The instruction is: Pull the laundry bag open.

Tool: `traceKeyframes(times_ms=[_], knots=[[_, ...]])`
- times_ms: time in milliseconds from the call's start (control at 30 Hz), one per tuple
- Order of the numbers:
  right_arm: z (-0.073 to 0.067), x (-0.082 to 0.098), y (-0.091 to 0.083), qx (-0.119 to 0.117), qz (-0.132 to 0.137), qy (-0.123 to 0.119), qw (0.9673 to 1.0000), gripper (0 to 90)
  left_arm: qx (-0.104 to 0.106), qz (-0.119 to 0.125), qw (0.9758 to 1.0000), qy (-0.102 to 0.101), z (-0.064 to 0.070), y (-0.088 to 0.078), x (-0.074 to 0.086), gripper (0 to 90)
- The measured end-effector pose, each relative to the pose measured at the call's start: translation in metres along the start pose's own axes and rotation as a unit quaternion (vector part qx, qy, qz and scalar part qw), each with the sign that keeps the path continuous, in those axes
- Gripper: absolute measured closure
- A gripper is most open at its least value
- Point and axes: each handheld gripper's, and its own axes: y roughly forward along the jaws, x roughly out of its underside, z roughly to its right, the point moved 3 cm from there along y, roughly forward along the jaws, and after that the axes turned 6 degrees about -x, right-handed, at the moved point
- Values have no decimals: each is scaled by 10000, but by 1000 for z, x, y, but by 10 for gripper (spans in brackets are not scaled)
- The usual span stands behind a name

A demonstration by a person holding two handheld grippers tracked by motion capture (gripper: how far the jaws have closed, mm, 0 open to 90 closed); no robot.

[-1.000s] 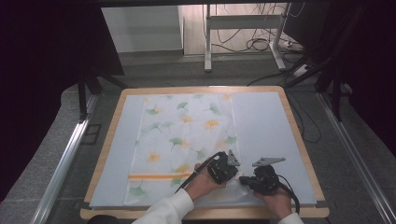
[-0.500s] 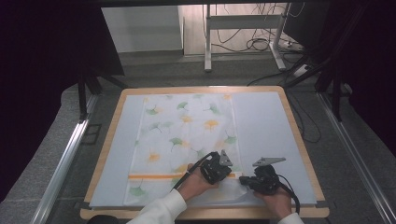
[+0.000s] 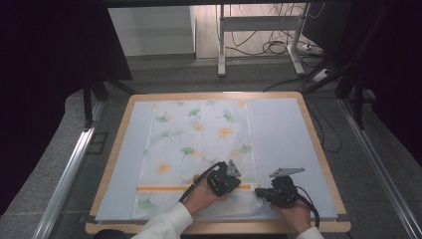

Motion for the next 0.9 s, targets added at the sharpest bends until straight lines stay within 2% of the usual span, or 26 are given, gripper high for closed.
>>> traceKeyframes(times_ms=[733,800,900], knots=[[0,0,0,-4,18,-42,10000,892,14,-9,9999,-172,-11,-10,14,900],[0,0,0,-7,17,-45,10000,892,36,31,9997,-254,-12,-11,16,900],[0,0,0,-14,10,-51,10000,893,45,28,9996,-267,-13,-12,17,900]])
